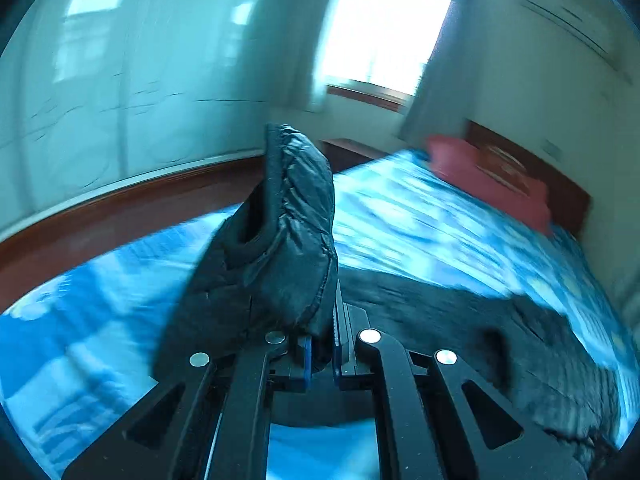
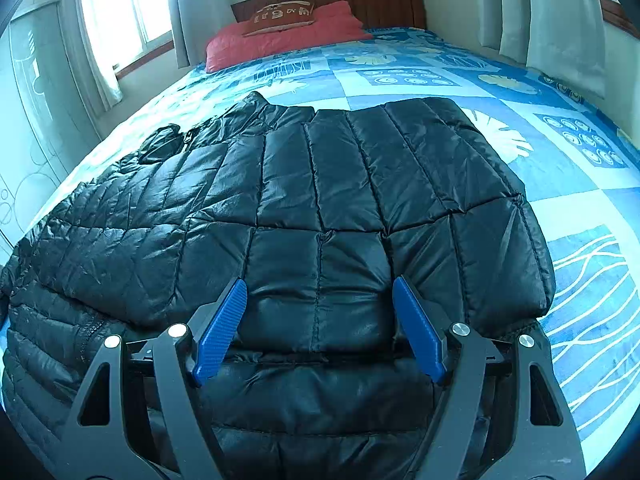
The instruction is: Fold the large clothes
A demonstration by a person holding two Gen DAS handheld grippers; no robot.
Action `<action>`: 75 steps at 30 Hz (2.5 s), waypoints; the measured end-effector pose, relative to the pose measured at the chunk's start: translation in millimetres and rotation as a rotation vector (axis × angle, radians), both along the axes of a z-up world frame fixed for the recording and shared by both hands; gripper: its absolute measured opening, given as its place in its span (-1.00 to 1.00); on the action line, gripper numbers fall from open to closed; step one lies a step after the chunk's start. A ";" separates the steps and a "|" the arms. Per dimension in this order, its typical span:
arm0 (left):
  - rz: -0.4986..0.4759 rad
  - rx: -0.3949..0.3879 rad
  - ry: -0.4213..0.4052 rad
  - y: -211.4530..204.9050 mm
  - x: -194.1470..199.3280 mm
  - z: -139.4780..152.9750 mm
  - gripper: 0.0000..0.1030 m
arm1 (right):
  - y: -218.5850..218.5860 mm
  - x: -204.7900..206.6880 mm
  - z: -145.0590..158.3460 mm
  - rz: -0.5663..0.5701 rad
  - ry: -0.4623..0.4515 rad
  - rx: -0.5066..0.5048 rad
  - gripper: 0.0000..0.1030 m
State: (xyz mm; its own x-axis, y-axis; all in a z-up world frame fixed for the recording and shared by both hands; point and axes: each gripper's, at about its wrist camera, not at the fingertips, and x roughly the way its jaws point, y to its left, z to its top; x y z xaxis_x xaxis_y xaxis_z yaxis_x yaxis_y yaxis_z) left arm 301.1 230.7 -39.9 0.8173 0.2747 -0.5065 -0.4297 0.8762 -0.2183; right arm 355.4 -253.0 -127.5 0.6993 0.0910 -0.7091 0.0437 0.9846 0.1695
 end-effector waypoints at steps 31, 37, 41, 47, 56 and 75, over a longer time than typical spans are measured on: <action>-0.593 0.139 0.130 -258.5 22.1 -16.7 0.19 | -1.5 -13.1 20.9 -0.024 -0.033 0.098 0.47; -0.477 0.185 0.113 -192.2 0.2 -14.6 0.25 | 45.2 -1.4 39.9 0.074 -0.020 0.188 0.47; -0.389 0.147 0.150 -147.3 -0.3 -25.6 0.24 | 87.6 27.1 30.0 0.119 0.047 0.185 0.47; -0.297 0.093 0.178 -100.3 -3.2 -37.4 0.24 | 123.0 36.4 28.8 0.163 0.067 0.128 -0.62; -0.274 0.052 0.163 -81.5 5.7 -35.8 0.24 | 39.6 15.1 75.9 0.018 -0.067 0.001 -0.68; -0.294 -0.007 0.223 -76.4 81.2 -54.1 0.24 | -17.0 15.1 50.3 -0.093 -0.042 -0.045 -0.18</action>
